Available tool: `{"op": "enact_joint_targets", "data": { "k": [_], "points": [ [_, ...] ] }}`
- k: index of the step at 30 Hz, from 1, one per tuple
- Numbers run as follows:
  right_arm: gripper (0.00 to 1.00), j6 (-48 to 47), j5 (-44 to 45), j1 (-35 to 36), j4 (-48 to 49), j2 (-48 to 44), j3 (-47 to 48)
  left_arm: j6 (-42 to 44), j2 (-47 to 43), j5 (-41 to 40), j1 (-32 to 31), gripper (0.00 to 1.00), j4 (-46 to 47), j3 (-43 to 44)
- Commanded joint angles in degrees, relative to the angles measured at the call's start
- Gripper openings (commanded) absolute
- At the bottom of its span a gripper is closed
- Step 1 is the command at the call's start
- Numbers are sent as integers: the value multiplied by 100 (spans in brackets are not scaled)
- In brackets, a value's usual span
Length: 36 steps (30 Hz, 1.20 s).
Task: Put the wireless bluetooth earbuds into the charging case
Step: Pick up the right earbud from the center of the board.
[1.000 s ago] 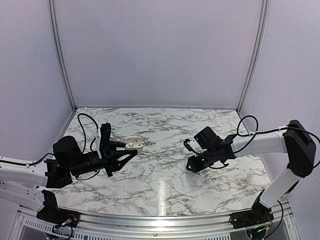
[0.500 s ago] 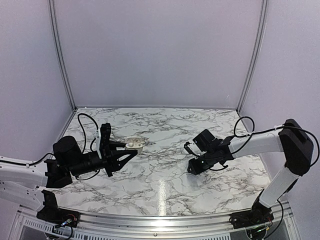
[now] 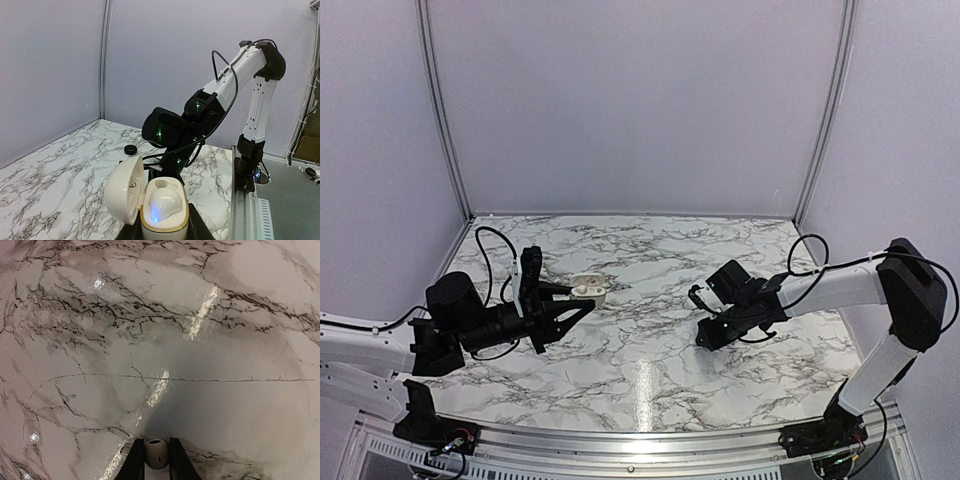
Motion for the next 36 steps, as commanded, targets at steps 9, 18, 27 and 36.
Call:
{"op": "enact_joint_targets", "data": {
  "k": [9, 18, 27, 36],
  "points": [
    [7, -348, 87, -4, 62, -693, 129, 153, -99, 243, 40, 0, 126, -79],
    [6, -1070, 330, 421, -121, -1642, 664, 925, -414, 1103, 41, 0, 137, -211],
    [6, -1776, 550, 1154, -216, -2492, 1360, 1576, -561, 1145, 22, 0, -496, -65],
    [6, -2241, 1149, 2142, -231, -2543, 1982, 1118, -52, 888, 22, 0, -623, 355]
  ]
}}
